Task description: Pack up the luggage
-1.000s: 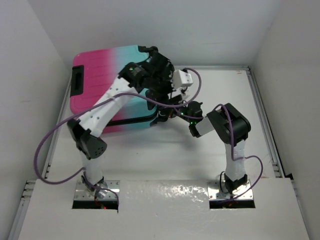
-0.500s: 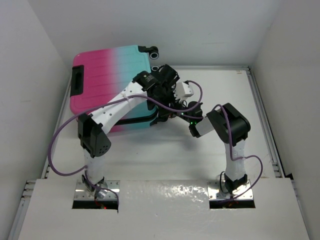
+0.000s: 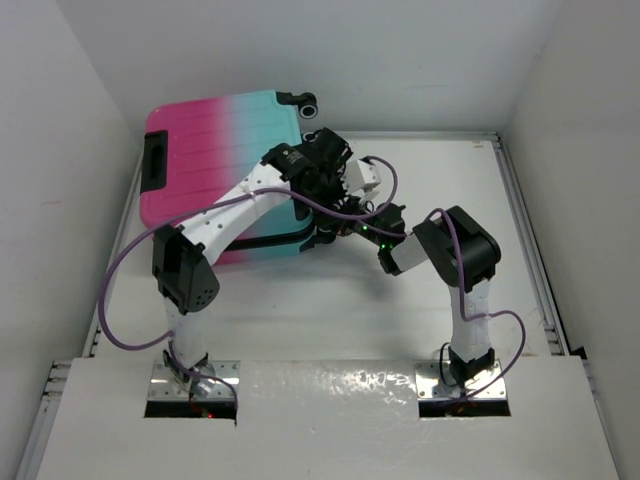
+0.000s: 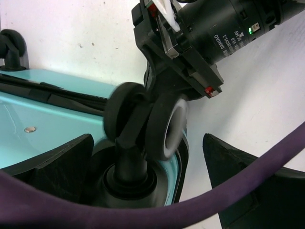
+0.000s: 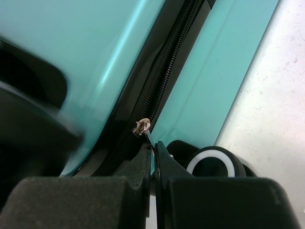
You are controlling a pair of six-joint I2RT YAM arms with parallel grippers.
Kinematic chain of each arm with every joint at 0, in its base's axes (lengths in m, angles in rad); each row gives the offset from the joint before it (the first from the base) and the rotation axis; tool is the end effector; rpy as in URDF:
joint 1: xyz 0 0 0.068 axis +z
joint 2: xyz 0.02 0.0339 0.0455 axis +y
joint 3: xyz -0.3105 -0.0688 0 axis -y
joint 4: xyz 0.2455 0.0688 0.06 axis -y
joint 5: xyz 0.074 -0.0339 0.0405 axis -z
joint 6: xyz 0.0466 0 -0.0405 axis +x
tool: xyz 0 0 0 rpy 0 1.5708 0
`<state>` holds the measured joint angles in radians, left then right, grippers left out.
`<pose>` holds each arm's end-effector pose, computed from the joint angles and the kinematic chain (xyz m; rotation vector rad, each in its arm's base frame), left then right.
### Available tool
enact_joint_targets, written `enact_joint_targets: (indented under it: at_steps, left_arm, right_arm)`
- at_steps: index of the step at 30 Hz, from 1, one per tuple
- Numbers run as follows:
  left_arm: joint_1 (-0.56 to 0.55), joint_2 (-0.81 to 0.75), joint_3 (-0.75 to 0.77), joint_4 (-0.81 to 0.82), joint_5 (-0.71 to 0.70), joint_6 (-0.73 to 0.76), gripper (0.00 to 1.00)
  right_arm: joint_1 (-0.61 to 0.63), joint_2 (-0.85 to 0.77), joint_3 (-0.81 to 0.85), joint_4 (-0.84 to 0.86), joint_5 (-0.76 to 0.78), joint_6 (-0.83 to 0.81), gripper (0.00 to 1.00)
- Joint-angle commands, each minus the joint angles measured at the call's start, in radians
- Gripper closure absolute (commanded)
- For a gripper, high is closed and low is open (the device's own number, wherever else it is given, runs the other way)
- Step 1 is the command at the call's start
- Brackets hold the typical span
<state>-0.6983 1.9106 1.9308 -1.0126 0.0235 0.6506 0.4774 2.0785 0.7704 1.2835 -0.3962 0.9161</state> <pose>0.3314 -0.2796 0.3702 1.6078 1.9966 -0.0483 0.3555 0.2042 0.1605 0.0462 1.7798 1.3629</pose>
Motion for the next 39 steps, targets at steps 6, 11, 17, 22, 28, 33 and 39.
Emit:
enact_joint_targets:
  at_steps: [6, 11, 17, 22, 28, 33, 39]
  left_arm:
    - [0.039, 0.05, -0.01, 0.04, 0.026, -0.011, 0.15]
    - [0.077, 0.114, 0.08, 0.023, 0.049, -0.055, 0.5]
    - [0.082, 0.065, 0.018, -0.086, 0.15, 0.017, 1.0]
    - [0.098, -0.059, -0.134, -0.22, 0.315, 0.176, 1.0]
    - [0.103, -0.263, -0.349, -0.288, 0.394, 0.334, 1.0]
    - [0.106, -0.383, -0.432, -0.3, 0.441, 0.388, 1.0]
    - [0.106, -0.544, -0.564, -0.305, 0.385, 0.524, 1.0]
  right_arm:
    - [0.044, 0.005, 0.006, 0.163, -0.093, 0.0, 1.0]
    - [0.044, 0.005, 0.0, 0.165, -0.101, 0.0, 1.0]
    - [0.046, -0.018, -0.013, 0.172, -0.119, -0.008, 1.0]
    - [0.059, -0.055, -0.055, 0.204, -0.125, 0.009, 1.0]
    - [0.167, -0.136, -0.124, 0.186, -0.099, -0.039, 1.0]
    - [0.227, -0.166, -0.181, 0.223, -0.047, -0.042, 1.0]
    - [0.299, -0.163, -0.161, 0.136, 0.049, -0.102, 1.0]
